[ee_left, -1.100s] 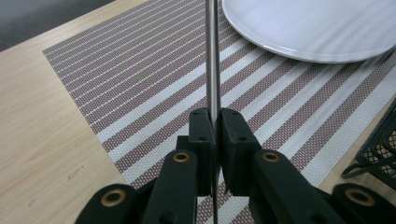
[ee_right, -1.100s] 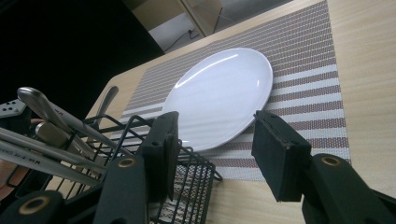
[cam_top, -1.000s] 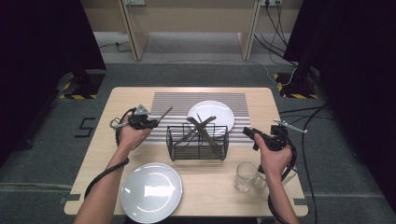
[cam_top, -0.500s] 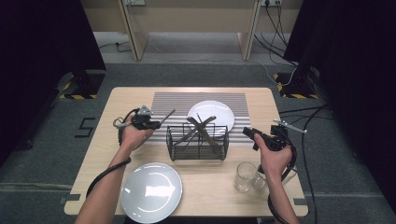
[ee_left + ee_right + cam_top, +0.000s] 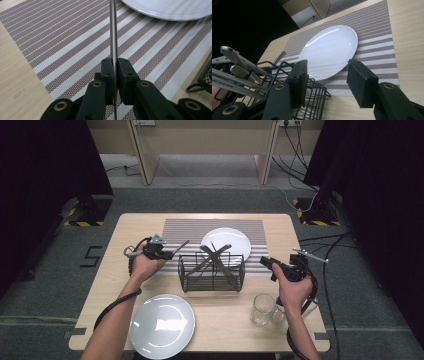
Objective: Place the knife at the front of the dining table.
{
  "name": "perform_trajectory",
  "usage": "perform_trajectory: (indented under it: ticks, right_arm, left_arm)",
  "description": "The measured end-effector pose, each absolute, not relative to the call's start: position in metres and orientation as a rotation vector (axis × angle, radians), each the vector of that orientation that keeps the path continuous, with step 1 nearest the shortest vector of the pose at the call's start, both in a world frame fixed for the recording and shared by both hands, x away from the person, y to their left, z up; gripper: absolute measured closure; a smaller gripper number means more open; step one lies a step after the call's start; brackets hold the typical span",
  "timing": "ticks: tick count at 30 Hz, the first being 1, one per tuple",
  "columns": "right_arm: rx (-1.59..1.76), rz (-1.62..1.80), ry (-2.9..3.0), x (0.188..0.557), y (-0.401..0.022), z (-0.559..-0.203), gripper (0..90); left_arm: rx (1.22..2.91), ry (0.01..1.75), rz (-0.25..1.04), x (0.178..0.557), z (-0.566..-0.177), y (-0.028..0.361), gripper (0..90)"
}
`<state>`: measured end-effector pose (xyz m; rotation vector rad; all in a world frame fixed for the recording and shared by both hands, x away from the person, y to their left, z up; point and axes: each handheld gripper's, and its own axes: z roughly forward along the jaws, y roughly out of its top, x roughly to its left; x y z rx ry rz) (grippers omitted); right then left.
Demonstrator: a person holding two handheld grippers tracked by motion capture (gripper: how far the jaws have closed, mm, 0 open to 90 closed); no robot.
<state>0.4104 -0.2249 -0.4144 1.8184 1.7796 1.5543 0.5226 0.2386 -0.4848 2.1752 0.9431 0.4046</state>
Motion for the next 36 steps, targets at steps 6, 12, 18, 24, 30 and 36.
perform_trajectory:
  ticks: [6,12,18,24,30,36]
  right_arm:
    - [1.823,1.558,1.776,0.410,-0.225,-0.414,50.9]
    - [1.823,1.557,1.775,0.410,-0.225,-0.414,50.9]
    - [1.818,1.554,1.777,0.410,-0.226,-0.414,51.0]
    - [1.818,1.555,1.775,0.410,-0.226,-0.414,50.9]
    - [1.818,1.555,1.775,0.410,-0.227,-0.414,50.9]
    - [1.820,1.554,1.778,0.410,-0.226,-0.414,50.9]
  left_arm:
    - [2.180,0.954,0.394,0.524,-0.488,0.239,83.2]
    - [2.188,0.962,0.379,0.526,-0.492,0.238,83.2]
    - [2.201,0.974,0.363,0.528,-0.496,0.237,83.2]
    - [2.208,0.981,0.353,0.529,-0.499,0.237,83.2]
    - [2.207,0.988,0.345,0.530,-0.500,0.237,83.2]
    - [2.198,0.995,0.334,0.531,-0.500,0.239,83.1]
